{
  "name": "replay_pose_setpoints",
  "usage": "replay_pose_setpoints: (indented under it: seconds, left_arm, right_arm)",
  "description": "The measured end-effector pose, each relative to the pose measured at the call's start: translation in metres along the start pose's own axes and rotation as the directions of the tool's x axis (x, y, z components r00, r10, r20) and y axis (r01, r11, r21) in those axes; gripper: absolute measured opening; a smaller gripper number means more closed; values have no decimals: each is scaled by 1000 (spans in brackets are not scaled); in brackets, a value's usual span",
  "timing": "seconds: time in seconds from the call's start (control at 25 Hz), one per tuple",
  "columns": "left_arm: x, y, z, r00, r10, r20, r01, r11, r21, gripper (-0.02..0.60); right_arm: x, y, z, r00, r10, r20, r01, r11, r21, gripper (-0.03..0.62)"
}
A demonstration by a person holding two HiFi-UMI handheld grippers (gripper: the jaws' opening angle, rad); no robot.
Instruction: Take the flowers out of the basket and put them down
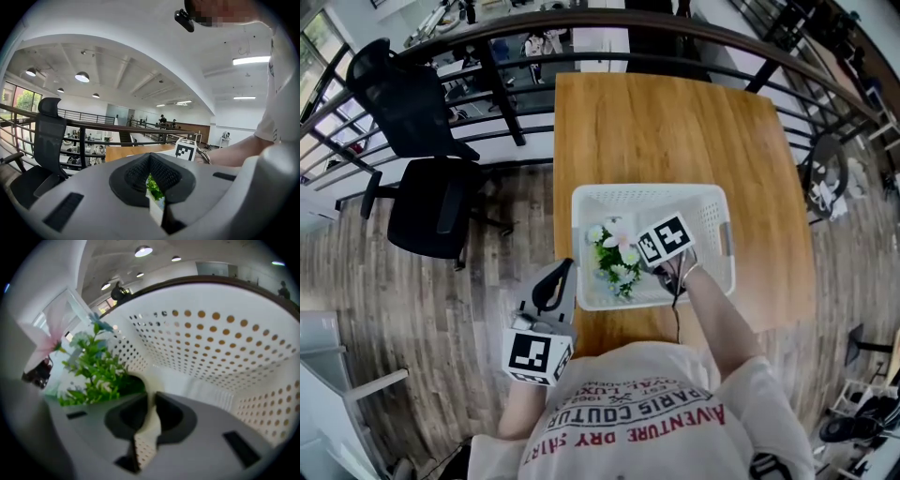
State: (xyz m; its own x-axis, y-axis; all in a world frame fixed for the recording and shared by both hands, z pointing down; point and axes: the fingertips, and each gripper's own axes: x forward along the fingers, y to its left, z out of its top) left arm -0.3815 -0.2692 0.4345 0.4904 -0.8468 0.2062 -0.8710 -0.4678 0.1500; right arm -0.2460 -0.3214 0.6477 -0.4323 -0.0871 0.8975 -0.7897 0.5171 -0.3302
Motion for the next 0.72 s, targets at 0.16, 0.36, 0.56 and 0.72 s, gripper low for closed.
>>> replay_pose_setpoints:
  seconds: [0.16, 0.36, 0.56, 0.72]
  left_arm:
    - [-4, -33, 9, 1000, -2, 25, 1, 1000, 28, 26]
    - [-7, -79, 16, 998, 38, 52, -41, 998, 46, 26]
    - [3, -146, 22, 994, 65, 90, -70, 996, 61, 26]
    - [16, -198, 26, 991, 72, 111, -79, 995, 58, 26]
  right_arm:
    - [-44, 2, 14, 990, 2, 141, 7, 998, -61, 77]
    - [-111, -2, 12, 959, -10, 283, 50, 990, -133, 77]
    - [-187, -17, -10, 915, 5, 403, 83, 976, -200, 76]
    - [-245, -35, -31, 878, 10, 479, 113, 967, -227, 75]
